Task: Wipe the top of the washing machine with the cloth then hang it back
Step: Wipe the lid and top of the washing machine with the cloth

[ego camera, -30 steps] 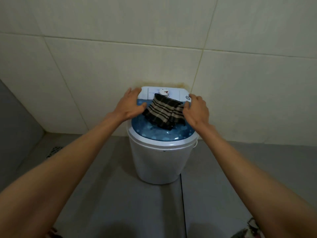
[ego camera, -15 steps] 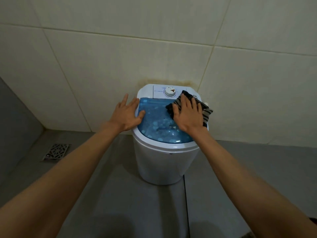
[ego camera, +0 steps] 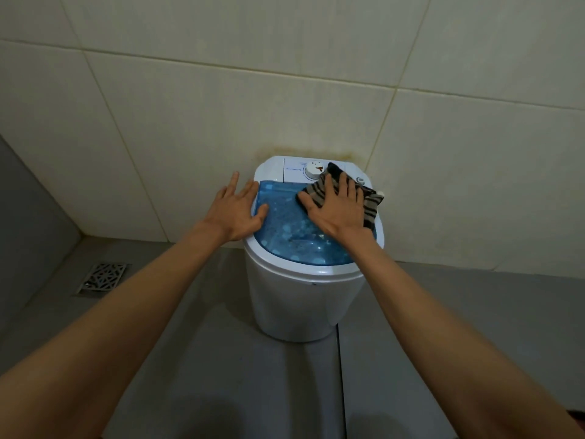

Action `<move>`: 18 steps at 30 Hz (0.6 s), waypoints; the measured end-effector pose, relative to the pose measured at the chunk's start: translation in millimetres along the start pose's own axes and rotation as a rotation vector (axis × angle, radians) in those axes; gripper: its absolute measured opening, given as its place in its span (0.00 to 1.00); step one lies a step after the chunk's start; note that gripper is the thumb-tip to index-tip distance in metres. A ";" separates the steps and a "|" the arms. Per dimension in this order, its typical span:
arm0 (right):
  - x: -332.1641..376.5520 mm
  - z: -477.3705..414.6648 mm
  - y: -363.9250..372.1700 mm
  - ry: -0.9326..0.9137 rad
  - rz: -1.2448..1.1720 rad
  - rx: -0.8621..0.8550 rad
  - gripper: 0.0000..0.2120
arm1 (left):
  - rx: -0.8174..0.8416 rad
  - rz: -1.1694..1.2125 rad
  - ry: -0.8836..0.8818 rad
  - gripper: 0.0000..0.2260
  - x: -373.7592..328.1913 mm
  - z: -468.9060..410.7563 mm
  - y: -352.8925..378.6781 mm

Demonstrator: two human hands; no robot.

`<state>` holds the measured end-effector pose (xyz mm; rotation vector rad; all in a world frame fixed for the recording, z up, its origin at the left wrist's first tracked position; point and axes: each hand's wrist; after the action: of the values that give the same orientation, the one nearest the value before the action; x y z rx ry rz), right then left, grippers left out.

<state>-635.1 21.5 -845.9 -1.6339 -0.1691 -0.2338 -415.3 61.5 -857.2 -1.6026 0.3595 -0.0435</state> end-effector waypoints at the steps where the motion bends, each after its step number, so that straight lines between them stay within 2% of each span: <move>1: 0.8 5.6 -1.5 0.003 0.003 -0.054 0.37 | 0.008 -0.007 0.003 0.38 0.3 0.2 -1.0; 5: -2.5 7.2 -15.1 -0.024 -0.069 -0.258 0.14 | 0.042 -0.042 0.002 0.38 2.8 0.3 -2.9; 10: 7.6 -7.9 -20.1 0.203 -0.696 -0.297 0.12 | 0.072 -0.049 -0.005 0.39 2.9 -2.0 -2.8; 13: 20.8 -21.8 -29.7 0.081 -0.877 -0.251 0.15 | 0.078 -0.033 -0.016 0.36 3.3 -2.3 -1.1; 14: 22.8 -29.6 -26.7 -0.016 -0.806 -0.182 0.19 | 0.072 -0.030 -0.014 0.35 3.6 -2.1 0.0; 17: 20.2 -54.7 -9.3 -0.273 -0.209 0.039 0.34 | 0.048 -0.014 -0.007 0.35 3.9 -0.6 2.4; 18: 16.7 -62.6 -7.9 -0.308 -0.053 0.068 0.33 | 0.037 -0.008 -0.010 0.34 3.5 -0.3 3.6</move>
<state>-624.0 -40.7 -829.9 -1.5915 -0.4500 -0.0146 -412.8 60.2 -861.4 -1.5672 0.3426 -0.0481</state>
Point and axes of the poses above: each hand's wrist, its own z-axis away from the middle knuckle, its own y-axis out of the palm, x = y × z, and after that the axes turned 9 degrees about y, right-handed
